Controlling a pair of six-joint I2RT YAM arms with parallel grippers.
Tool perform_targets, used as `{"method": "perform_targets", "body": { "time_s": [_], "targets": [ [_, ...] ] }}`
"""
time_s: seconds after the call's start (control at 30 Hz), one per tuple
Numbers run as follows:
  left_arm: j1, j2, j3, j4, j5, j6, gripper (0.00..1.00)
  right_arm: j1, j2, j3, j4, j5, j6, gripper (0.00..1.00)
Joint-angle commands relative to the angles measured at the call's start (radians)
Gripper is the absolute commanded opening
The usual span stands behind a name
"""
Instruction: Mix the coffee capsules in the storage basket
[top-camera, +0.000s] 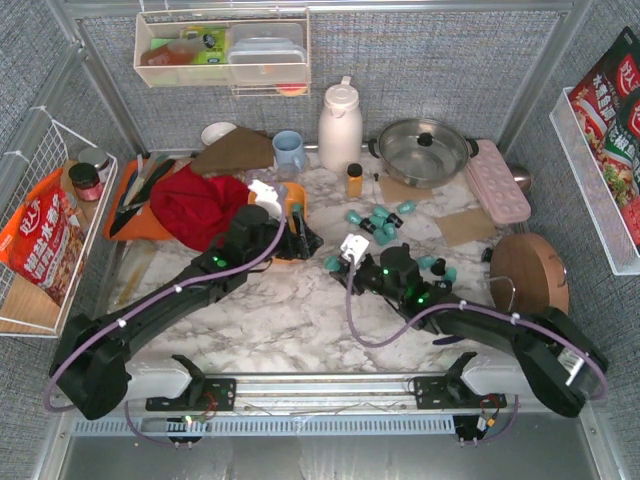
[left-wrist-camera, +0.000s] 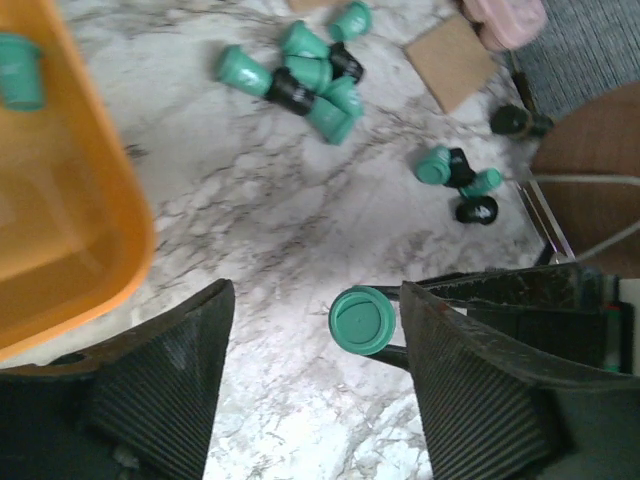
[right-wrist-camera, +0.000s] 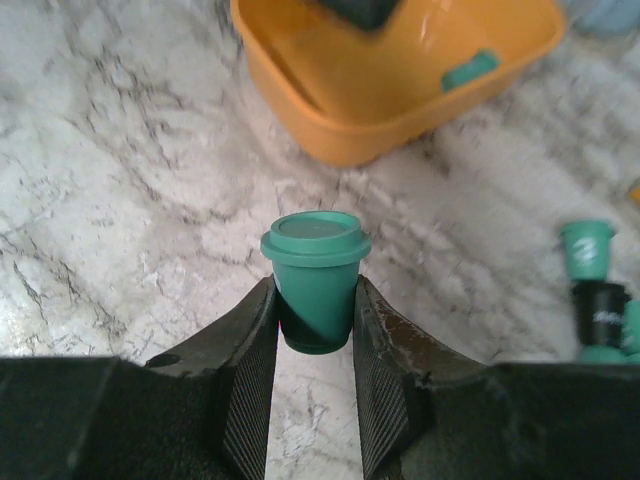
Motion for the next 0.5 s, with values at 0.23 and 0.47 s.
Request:
{"method": "perform_targets", "body": {
  "time_s": [0.23, 0.47],
  "targets": [
    [-0.105, 0.047, 0.040, 0.113, 0.047, 0.046, 0.71, 0.004, -0.275, -0.134, 0.131, -0.063, -0.170, 0.09],
    [-0.128, 0.044, 0.033, 0.179, 0.181, 0.054, 0.71, 0.004, -0.347, -0.148, 0.102, -0.045, -0.188, 0.08]
  ]
}}
